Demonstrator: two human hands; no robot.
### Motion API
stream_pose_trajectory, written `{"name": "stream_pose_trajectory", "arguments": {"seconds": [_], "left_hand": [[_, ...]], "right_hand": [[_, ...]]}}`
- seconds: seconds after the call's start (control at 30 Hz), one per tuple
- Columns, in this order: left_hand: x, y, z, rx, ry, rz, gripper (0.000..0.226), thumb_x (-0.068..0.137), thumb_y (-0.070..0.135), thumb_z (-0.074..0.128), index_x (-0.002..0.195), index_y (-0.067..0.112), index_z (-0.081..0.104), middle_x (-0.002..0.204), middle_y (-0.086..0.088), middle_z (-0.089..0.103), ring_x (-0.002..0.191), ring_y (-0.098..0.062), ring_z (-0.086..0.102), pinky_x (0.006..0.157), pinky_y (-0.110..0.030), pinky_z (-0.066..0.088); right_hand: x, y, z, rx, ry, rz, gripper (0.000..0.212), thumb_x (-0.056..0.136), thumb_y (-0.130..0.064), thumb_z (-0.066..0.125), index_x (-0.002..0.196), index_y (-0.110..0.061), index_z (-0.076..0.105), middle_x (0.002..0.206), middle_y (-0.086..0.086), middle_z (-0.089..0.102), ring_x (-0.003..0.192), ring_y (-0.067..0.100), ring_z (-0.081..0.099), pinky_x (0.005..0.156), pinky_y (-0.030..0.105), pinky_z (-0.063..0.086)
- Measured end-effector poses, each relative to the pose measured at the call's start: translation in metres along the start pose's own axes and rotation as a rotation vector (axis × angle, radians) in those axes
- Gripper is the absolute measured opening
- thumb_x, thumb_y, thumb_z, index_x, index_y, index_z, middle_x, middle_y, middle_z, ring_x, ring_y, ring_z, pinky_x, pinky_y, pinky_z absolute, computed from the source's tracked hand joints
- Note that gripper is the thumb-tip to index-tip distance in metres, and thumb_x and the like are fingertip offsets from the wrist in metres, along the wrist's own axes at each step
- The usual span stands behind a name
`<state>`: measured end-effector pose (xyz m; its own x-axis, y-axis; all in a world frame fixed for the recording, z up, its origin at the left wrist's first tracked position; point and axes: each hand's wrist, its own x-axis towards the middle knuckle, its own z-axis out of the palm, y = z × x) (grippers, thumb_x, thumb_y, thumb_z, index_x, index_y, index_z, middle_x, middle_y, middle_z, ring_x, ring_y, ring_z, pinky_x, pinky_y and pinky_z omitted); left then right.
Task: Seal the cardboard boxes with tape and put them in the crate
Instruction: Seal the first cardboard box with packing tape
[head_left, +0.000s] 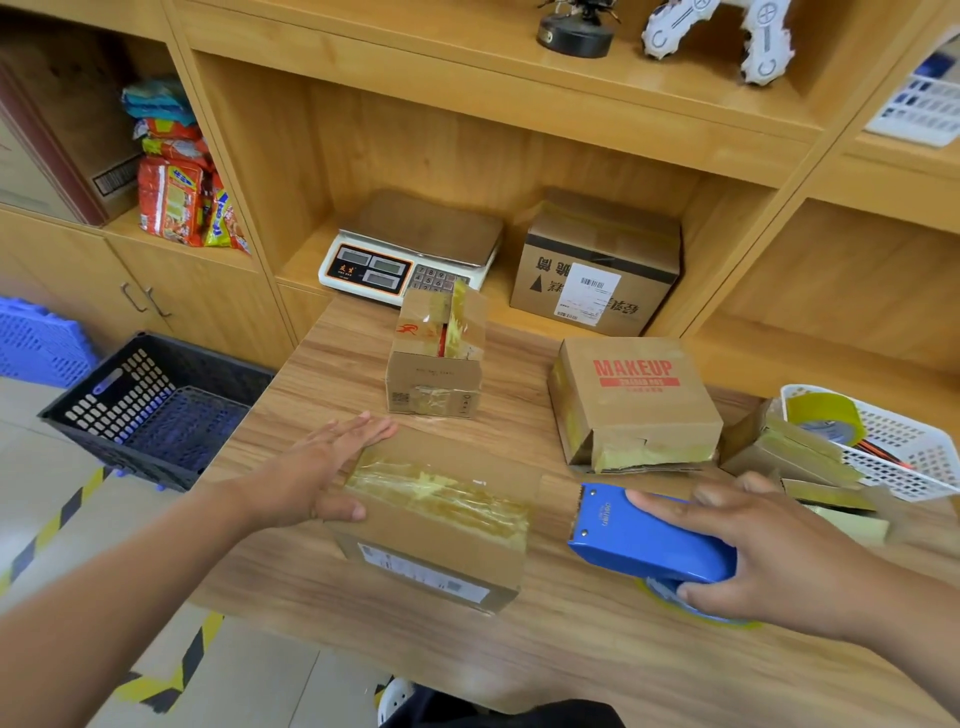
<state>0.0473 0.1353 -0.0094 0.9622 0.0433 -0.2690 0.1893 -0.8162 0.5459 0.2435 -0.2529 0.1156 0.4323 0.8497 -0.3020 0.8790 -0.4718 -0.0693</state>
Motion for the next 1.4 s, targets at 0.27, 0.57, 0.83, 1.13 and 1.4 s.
{"name": "stream_pose_trajectory", "arguments": {"seconds": [0.27, 0.57, 0.83, 1.13, 1.4], "left_hand": [[0.0, 0.006, -0.004, 0.022, -0.021, -0.07, 0.105, 0.078, 0.041, 0.074, 0.137, 0.052, -0.011, 0.151, 0.018, -0.01, 0.14, -0.001, -0.014, 0.111, -0.015, -0.007], [0.012, 0.052, 0.0, 0.226, 0.248, -0.145, 0.09, 0.073, 0.075, 0.041, 0.149, 0.031, 0.02, 0.157, -0.002, 0.022, 0.145, -0.012, 0.01, 0.115, -0.027, -0.001], [0.032, 0.058, 0.042, 0.49, 0.254, -0.106, 0.084, 0.082, 0.069, -0.008, 0.151, 0.021, -0.005, 0.16, 0.005, -0.005, 0.139, -0.005, -0.022, 0.113, -0.031, -0.019], [0.009, 0.018, 0.007, 0.075, 0.321, -0.125, 0.065, 0.094, 0.053, 0.018, 0.151, 0.023, 0.014, 0.158, 0.008, 0.015, 0.14, 0.005, -0.005, 0.113, -0.018, -0.008], [-0.004, -0.018, -0.004, -0.347, 0.345, -0.187, 0.046, 0.102, 0.029, 0.034, 0.147, 0.03, 0.026, 0.149, 0.017, 0.017, 0.134, 0.013, 0.006, 0.098, 0.004, 0.0]], "right_hand": [[0.016, 0.009, 0.034, -0.016, -0.008, -0.046, 0.066, 0.07, -0.078, 0.035, 0.118, -0.08, -0.01, 0.085, -0.023, 0.035, 0.087, 0.008, 0.029, 0.069, 0.012, 0.022], [0.033, 0.011, 0.074, 0.04, 0.014, -0.053, 0.068, 0.073, -0.075, 0.036, 0.118, -0.079, -0.016, 0.085, -0.025, 0.029, 0.082, 0.013, 0.028, 0.063, 0.011, 0.019], [0.038, 0.003, 0.094, 0.085, 0.042, -0.033, 0.071, 0.078, -0.07, 0.038, 0.126, -0.074, -0.014, 0.094, -0.019, 0.031, 0.091, 0.017, 0.03, 0.076, 0.011, 0.02], [0.052, -0.037, 0.071, 0.196, 0.135, -0.034, 0.073, 0.072, -0.071, 0.043, 0.132, -0.071, 0.001, 0.092, -0.024, 0.035, 0.092, 0.015, 0.032, 0.083, 0.012, 0.026], [0.083, -0.077, 0.047, 0.209, 0.236, -0.089, 0.072, 0.072, -0.072, 0.041, 0.129, -0.075, -0.003, 0.097, -0.02, 0.036, 0.092, 0.013, 0.025, 0.091, 0.005, 0.018]]}}
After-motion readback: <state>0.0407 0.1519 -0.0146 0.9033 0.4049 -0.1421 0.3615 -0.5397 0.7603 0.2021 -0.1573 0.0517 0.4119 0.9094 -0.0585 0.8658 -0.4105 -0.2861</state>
